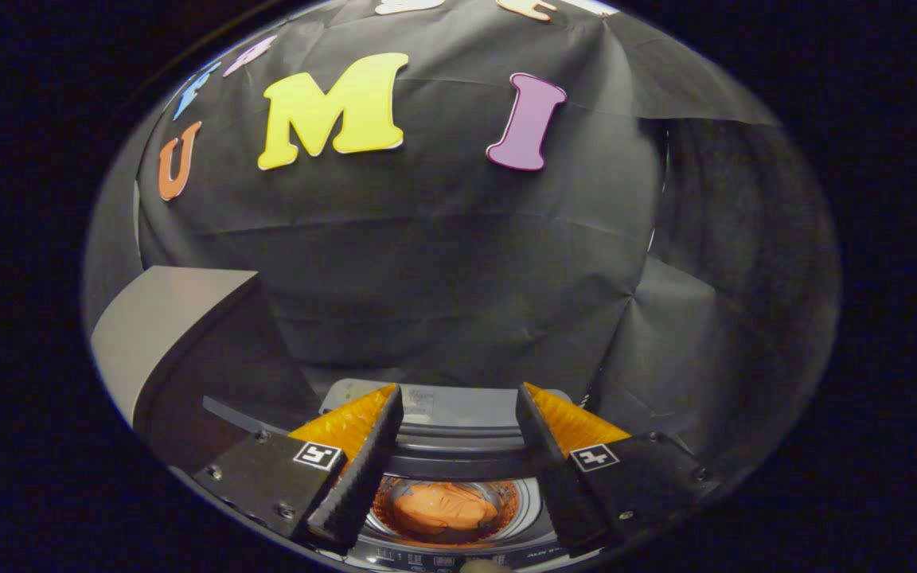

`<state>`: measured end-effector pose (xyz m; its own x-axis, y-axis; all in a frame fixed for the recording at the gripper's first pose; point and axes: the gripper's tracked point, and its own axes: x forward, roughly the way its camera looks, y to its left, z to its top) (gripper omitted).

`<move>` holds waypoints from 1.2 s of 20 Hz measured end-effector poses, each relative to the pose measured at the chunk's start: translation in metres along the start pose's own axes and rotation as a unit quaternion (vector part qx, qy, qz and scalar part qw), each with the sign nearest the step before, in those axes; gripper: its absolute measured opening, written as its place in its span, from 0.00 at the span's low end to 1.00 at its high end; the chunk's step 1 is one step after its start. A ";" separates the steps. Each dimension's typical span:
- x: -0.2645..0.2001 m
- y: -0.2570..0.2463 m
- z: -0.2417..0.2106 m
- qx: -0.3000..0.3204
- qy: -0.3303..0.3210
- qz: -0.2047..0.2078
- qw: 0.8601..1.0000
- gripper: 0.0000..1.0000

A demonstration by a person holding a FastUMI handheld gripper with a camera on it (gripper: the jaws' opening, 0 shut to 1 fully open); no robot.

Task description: Put the clothes into the washing machine and then close the washing machine lid.

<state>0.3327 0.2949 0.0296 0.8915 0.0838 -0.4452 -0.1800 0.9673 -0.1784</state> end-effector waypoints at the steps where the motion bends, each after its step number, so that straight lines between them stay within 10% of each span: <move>1: -0.003 0.000 -0.009 -0.002 0.006 0.000 1.000 0.90; 24: -0.063 -0.003 -0.070 -0.003 0.031 0.000 0.999 0.92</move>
<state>0.2483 0.2704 -0.0032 0.8635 0.0693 -0.4996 -0.1834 0.9658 -0.1830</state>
